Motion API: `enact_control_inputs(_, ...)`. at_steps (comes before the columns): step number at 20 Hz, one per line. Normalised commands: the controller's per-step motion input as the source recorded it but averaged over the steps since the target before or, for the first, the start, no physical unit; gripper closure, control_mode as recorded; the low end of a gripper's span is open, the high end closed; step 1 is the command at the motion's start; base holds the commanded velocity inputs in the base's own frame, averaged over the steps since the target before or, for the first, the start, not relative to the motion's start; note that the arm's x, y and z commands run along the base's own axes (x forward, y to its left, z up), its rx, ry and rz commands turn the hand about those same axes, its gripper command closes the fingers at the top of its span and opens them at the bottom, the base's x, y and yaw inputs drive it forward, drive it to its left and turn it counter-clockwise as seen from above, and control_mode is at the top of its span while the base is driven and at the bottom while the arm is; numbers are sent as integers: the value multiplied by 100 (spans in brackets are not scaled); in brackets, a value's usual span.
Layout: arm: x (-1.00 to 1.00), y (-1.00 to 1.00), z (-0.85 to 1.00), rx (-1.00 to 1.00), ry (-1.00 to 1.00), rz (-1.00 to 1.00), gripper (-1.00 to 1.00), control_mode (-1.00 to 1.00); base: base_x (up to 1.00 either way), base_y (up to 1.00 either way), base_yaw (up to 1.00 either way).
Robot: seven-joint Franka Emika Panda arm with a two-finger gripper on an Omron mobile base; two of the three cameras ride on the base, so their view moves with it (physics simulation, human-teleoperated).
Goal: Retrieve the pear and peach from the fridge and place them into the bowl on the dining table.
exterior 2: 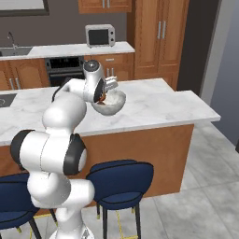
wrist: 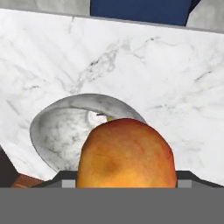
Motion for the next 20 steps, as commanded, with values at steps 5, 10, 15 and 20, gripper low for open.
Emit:
enact_control_inputs(5, 44, 0, -26, 0, 0, 2, 100, -100, 0, 0, 0)
enact_control_inputs(10, 38, 0, -17, 0, 0, 2, -100, -100, 0, 0, 0)
enact_control_inputs(15, 32, -4, -5, 0, 0, 1, -100, -100, 0, 0, 0)
enact_control_inputs(20, 17, -27, 0, 1, 0, 2, -100, -100, 0, 0, 0)
